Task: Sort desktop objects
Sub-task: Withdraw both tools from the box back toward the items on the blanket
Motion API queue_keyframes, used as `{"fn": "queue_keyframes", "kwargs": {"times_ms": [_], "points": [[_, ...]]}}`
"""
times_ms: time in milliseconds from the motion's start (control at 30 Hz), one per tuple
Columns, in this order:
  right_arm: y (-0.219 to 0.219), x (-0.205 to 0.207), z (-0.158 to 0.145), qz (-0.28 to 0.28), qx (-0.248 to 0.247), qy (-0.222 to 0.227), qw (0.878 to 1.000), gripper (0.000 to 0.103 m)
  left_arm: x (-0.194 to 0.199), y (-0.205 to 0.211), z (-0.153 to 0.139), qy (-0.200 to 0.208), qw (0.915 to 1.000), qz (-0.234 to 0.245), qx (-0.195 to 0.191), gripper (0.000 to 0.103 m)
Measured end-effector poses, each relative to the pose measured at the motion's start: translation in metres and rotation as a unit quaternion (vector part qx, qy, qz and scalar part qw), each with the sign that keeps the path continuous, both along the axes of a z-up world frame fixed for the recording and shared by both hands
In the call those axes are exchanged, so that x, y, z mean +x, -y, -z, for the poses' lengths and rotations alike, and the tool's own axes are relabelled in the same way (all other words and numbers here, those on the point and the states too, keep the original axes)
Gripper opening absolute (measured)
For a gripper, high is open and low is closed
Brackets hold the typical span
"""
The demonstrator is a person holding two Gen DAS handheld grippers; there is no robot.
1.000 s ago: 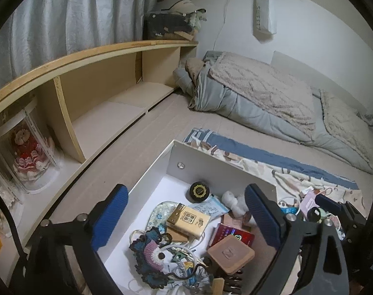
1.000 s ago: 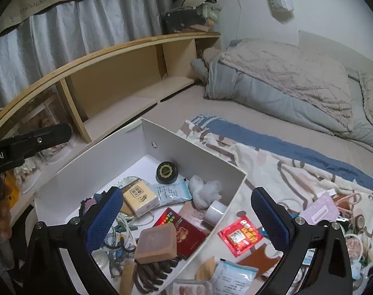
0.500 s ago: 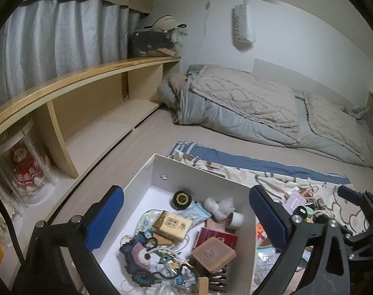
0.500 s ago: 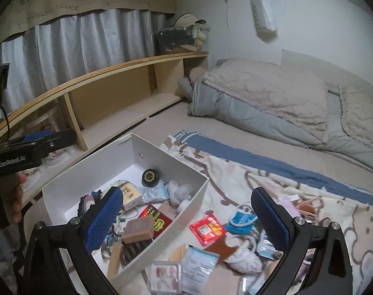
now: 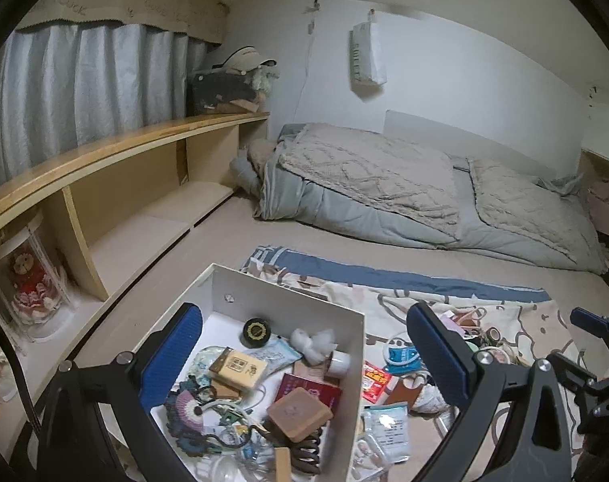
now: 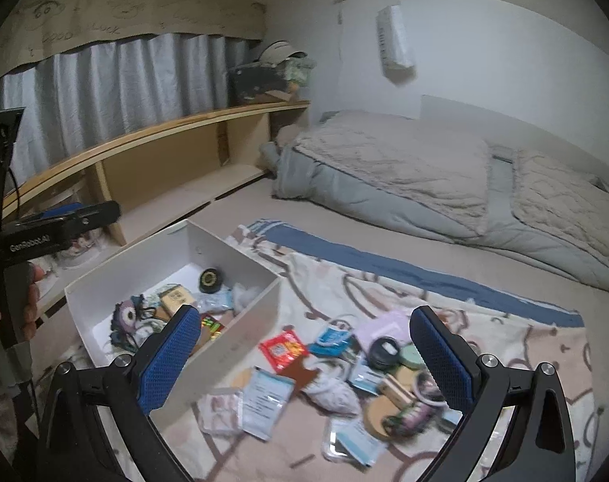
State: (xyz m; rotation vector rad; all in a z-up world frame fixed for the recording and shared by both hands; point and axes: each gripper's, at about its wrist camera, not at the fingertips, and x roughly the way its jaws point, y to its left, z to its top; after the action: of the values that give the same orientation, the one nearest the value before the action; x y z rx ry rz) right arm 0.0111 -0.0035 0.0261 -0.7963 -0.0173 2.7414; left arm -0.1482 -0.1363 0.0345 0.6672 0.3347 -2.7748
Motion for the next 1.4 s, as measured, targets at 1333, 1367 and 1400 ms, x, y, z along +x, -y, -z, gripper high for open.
{"fn": "queue_keyframes", "kwargs": {"times_ms": [1333,1367,1400], "points": [[-0.114,0.107,0.024,0.153,-0.007,0.003,0.988,0.103,-0.055,-0.127,0.020,0.030,0.9968,0.072,-0.016,0.102],[-0.116,0.106,0.026,0.154,-0.008,0.005,0.988,0.103,-0.058,-0.129,0.023,0.034,0.9966,0.072,-0.020,0.102],[-0.117,0.104,0.027,0.156,-0.009,0.007,0.988,0.103,-0.060,-0.129,0.026,0.036,0.9966,0.071,-0.022,0.102]]}}
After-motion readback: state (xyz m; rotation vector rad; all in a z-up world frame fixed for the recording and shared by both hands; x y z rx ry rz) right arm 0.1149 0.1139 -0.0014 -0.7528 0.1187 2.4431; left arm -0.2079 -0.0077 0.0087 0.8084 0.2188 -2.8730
